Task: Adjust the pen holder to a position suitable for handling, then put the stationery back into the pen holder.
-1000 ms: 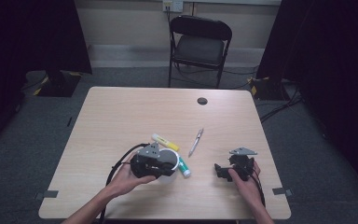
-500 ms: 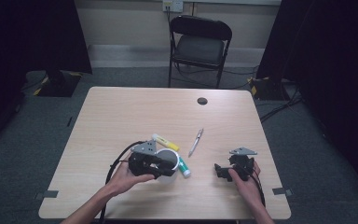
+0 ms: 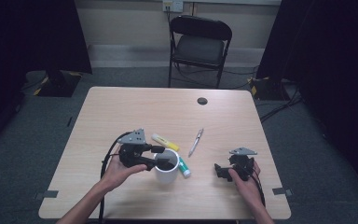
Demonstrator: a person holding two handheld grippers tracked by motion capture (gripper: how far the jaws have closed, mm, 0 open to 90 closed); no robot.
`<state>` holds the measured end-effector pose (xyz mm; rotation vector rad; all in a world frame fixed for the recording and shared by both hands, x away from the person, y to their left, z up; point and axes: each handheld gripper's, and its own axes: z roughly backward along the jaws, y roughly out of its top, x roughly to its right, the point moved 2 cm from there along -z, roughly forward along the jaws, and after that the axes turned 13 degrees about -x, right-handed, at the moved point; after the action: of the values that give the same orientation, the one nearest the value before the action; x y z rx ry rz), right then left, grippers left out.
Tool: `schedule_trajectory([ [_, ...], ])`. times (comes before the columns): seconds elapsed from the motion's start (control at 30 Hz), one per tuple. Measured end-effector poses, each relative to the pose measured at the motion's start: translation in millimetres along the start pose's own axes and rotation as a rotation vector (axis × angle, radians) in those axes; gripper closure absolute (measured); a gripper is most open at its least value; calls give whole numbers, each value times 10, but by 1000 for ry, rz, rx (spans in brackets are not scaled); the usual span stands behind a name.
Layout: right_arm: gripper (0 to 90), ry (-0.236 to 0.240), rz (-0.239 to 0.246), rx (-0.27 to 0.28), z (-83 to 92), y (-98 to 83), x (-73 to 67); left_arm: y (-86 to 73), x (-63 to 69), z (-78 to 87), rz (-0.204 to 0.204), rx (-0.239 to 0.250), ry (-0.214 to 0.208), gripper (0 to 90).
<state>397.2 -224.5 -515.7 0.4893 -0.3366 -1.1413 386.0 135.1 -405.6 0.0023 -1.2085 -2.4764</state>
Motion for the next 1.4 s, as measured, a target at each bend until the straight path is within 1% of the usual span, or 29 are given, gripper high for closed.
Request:
schedule_trajectory([
  [0.03,0,0,0,0,0,0,0,0,0,0,0,0,0,434],
  [0.07,0,0,2,0,-1,1,1,-35,-46,34,24,7,30,413],
  [0.1,0,0,2,0,-1,1,1,-35,-46,34,24,7,30,395],
  [0.2,0,0,1,0,0,1,2,-187,-108,128,44,-6,79,365],
  [0.23,0,0,1,0,0,1,2,-187,-108,128,44,-6,79,348],
  [0.27,0,-1,1,0,0,1,2,-279,-149,202,71,-8,108,334],
  [0.3,0,-1,1,0,0,1,2,-279,-149,202,71,-8,108,326],
  [0.4,0,-3,-6,-1,4,-4,-6,-483,-286,298,118,-34,187,287],
  [0.43,0,-3,-6,-1,4,-4,-6,-483,-286,298,118,-34,187,285],
  [0.47,0,1,-1,2,5,-6,-6,-592,-358,299,158,-39,194,281],
  [0.5,0,5,2,2,9,-7,-8,-640,-395,294,158,-72,210,276],
  [0.53,8,6,7,2,10,-6,-13,-684,-427,282,167,-83,214,264],
  [0.57,32,9,10,4,14,-5,-20,-734,-471,276,186,-88,205,247],
  [0.63,145,17,14,7,39,4,-41,-794,-531,272,203,-99,203,216],
  [0.77,155,52,28,0,63,16,-77,-888,-618,249,229,-137,225,196],
  [0.8,189,68,39,-1,88,31,-120,-971,-668,256,235,-159,232,195],
  [0.87,203,76,48,1,97,39,-133,-1017,-701,256,253,-149,245,193],
  [0.9,234,104,61,15,143,72,-190,-1068,-737,221,252,-186,261,192],
  [1.0,255,131,89,35,198,145,-260,-1127,-786,142,229,-233,274,250],
  [1.03,255,131,89,35,198,145,-260,-1127,-786,142,229,-233,274,245],
  [1.1,307,163,133,68,260,218,-368,-1161,-820,92,211,-268,286,241],
  [1.13,307,163,133,68,260,218,-368,-1161,-820,92,211,-268,286,235],
  [1.17,349,192,149,80,288,280,-443,-1193,-834,50,219,-269,301,226],
  [1.2,363,209,161,85,295,307,-477,-1208,-841,31,197,-268,311,217],
  [1.23,363,209,161,85,295,307,-477,-1208,-841,31,197,-268,311,200],
  [1.27,408,242,194,94,298,378,-593,-1226,-846,5,167,-251,327,182],
  [1.33,428,255,209,92,289,400,-633,-1231,-838,-6,173,-239,329,171],
  [1.37,454,279,260,80,257,464,-759,-1244,-819,-27,153,-237,356,159],
  [1.4,463,284,269,82,247,480,-798,-1244,-816,-31,156,-235,357,155],
])
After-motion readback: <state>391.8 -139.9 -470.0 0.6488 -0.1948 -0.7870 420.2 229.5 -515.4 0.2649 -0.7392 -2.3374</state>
